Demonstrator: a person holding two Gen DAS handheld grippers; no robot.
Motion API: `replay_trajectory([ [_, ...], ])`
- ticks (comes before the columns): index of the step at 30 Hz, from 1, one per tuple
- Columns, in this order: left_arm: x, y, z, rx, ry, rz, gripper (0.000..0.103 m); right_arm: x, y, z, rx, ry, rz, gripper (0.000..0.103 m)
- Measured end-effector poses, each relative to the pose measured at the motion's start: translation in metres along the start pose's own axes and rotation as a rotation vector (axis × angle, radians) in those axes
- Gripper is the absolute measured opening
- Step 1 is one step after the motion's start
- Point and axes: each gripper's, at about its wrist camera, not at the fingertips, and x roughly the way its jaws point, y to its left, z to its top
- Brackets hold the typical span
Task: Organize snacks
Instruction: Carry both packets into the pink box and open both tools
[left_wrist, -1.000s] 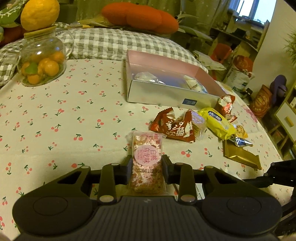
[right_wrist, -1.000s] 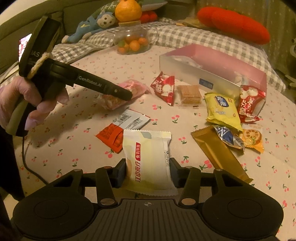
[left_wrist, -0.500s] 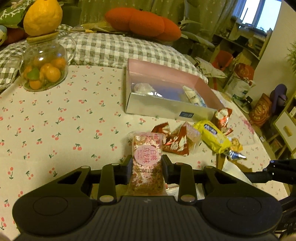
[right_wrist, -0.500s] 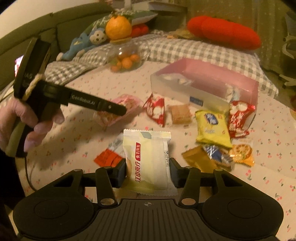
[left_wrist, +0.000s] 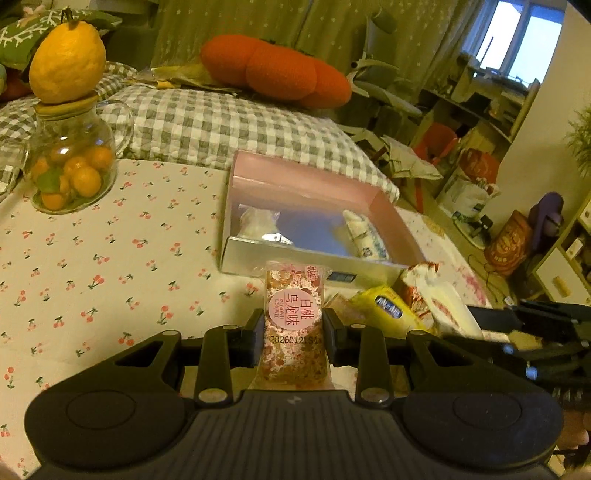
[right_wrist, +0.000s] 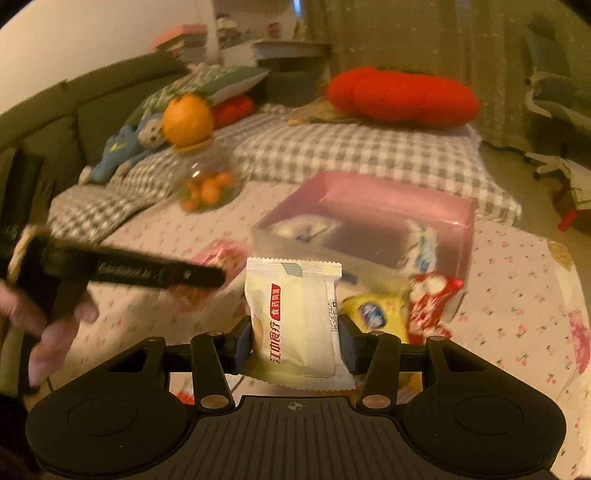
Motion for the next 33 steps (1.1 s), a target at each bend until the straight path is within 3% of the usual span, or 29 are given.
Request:
replay_trajectory([
  [9,0.013,-0.011,0.021,-0.029,-0.013,-0.002,0.029,0.022,-0.034,0.032,0.155,-0.021,-0.006,0.047],
  [22,0.052,-0.029,0.058,0.01,-0.008,0.033,0.029,0.066,-0.084,0.046,0.423,-0.02,0.031,0.047],
  [33,0.103,-0.029,0.066,0.032,0.055,0.126,0.029,0.096,-0.099,0.047,0.481,0.002,0.033,0.048],
])
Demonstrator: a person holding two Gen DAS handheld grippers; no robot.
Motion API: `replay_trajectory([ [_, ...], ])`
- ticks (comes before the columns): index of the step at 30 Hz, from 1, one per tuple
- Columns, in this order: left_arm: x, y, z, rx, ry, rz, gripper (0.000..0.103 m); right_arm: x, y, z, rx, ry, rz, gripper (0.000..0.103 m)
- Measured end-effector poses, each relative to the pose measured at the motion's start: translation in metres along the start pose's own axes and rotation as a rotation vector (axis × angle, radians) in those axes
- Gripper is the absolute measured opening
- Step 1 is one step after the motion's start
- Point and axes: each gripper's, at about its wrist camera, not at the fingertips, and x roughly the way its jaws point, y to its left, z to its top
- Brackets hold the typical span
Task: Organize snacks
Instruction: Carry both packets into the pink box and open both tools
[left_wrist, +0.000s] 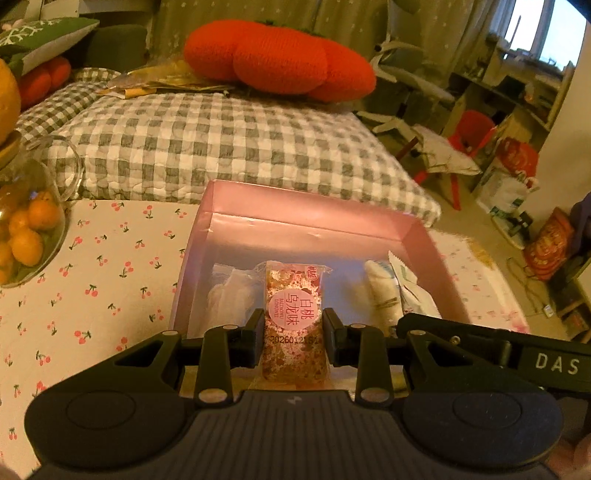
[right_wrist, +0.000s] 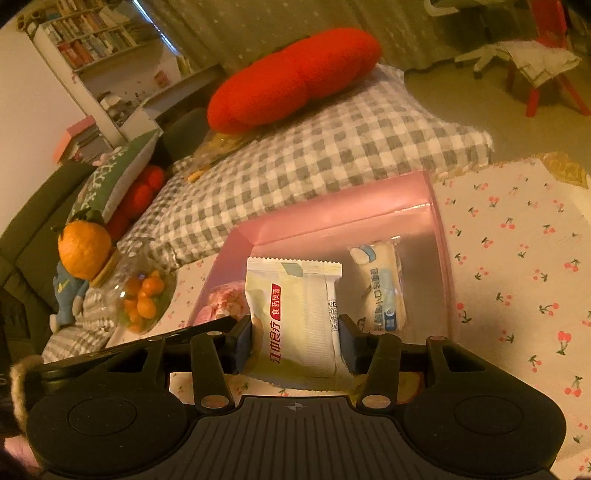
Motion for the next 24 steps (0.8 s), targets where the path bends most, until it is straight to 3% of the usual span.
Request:
replay_trajectory([
  [13,0.026,-0.006,0.011,0.044,0.001,0.065,0.029,0.009,-0.01,0.003,0.031,0.004,-0.018,0.051],
  [15,0.03,-0.007,0.012,0.054,-0.003,0.079,0.03,0.006,-0.011,0.005,0.041,-0.004,-0.01,0.057],
  [18,0.027,-0.008,0.012,0.053,-0.011,0.089,0.034,0.003,-0.011,0.005,0.039,-0.009,-0.007,0.063],
  [19,0.027,-0.009,0.012,0.054,-0.013,0.092,0.039,0.002,-0.01,0.005,0.036,-0.009,-0.008,0.065],
  [24,0.021,-0.014,0.012,0.085,-0.021,0.093,0.049,-0.002,-0.009,0.004,0.027,-0.007,-0.013,0.068],
])
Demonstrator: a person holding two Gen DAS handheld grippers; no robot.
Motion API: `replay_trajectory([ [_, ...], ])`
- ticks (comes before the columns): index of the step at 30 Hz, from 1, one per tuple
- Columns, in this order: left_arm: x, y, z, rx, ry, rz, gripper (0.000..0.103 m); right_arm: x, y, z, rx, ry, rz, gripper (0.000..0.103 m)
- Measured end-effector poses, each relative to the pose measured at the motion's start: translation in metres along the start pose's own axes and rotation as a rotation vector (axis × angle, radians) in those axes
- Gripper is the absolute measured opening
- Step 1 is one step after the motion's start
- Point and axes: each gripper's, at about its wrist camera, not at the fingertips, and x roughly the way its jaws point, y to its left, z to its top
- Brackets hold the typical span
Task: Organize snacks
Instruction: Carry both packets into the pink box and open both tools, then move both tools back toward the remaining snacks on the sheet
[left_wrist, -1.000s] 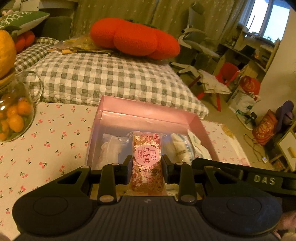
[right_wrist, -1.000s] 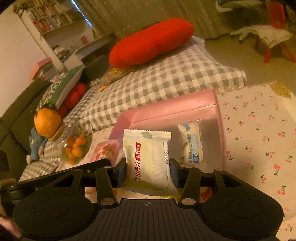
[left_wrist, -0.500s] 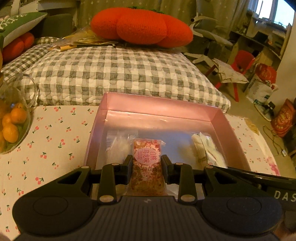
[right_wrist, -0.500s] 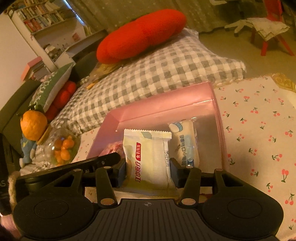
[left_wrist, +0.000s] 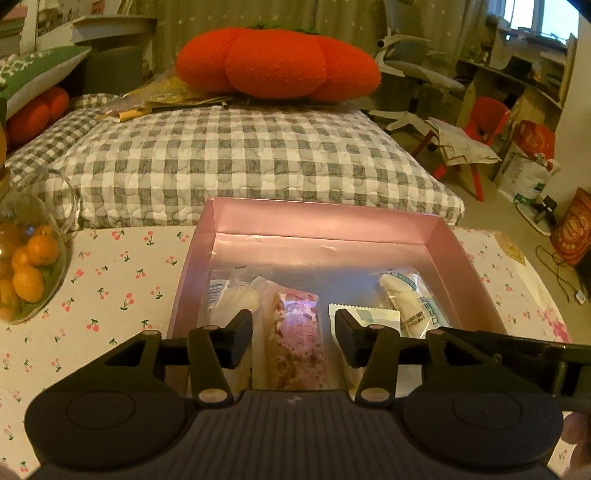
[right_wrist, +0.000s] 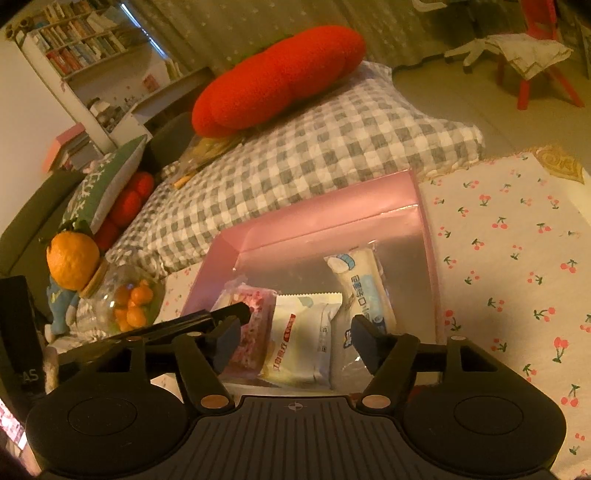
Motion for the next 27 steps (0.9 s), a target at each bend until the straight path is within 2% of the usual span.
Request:
replay_trajectory([
  [12,-0.025,0.0,-0.01,0.011,0.0,0.01,0.066,-0.025,0.009,-0.007,-0.041,-0.02,-0.007,0.075],
  [20,-0.054,-0.004,-0.023,0.11,-0.005,0.02,0.082,-0.047,0.024,-0.016,-0.084,-0.025,0.015,0.08],
  [27,-0.079,0.008,-0.038,0.088,0.011,0.026,0.087,-0.065,0.036,-0.028,-0.13,-0.018,0.027,0.084],
])
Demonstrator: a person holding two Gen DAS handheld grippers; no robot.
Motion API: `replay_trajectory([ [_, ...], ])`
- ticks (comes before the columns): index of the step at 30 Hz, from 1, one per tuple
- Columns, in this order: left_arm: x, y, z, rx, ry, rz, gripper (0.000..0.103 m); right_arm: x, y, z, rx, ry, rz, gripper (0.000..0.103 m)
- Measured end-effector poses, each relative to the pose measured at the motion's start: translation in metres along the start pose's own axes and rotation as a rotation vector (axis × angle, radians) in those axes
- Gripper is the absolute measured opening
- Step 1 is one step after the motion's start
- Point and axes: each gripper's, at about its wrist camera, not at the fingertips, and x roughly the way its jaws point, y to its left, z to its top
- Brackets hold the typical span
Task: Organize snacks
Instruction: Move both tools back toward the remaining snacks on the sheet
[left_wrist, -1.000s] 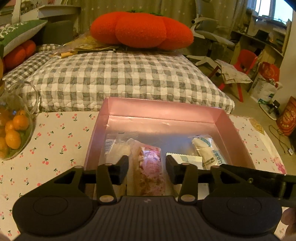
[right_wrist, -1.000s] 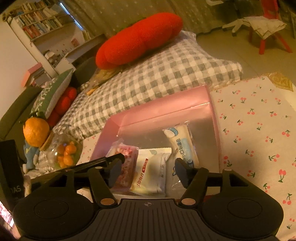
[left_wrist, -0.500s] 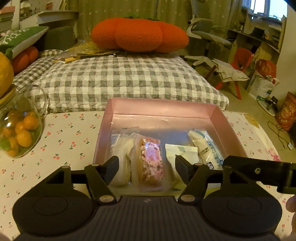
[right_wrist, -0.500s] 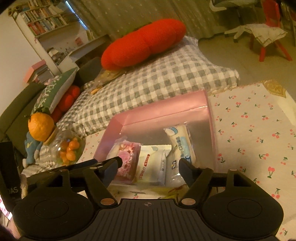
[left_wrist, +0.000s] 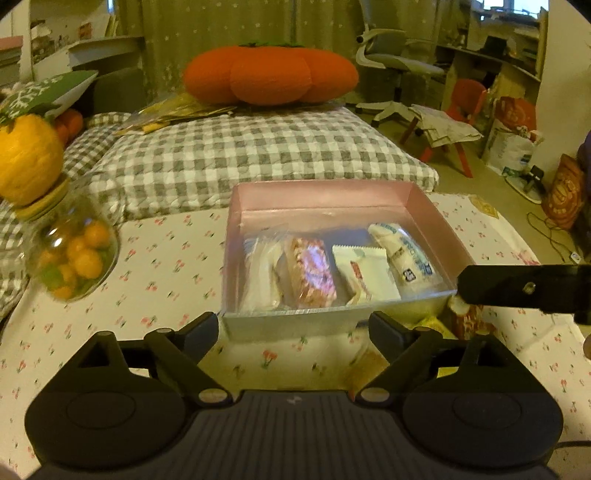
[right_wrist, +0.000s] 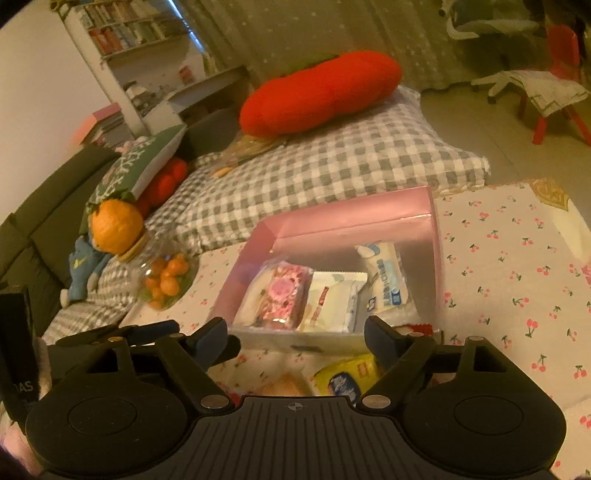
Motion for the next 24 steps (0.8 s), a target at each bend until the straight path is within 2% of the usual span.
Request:
replay_trajectory([
  [5,-0.015,0.01,-0.01,-0.019,0.017,0.035,0.092,-0.016,0.009,-0.007,-0.051,0.002,0.014,0.087],
  [12,-0.026,0.022,-0.027,-0.065,0.03,0.02,0.098,-0.032,0.01,-0.016,-0.096,0.007,0.021,0.091],
  [24,-0.034,0.038,-0.064,-0.053,0.041,0.001,0.102,-0.045,-0.013,-0.047,-0.187,0.046,-0.045,0.093],
])
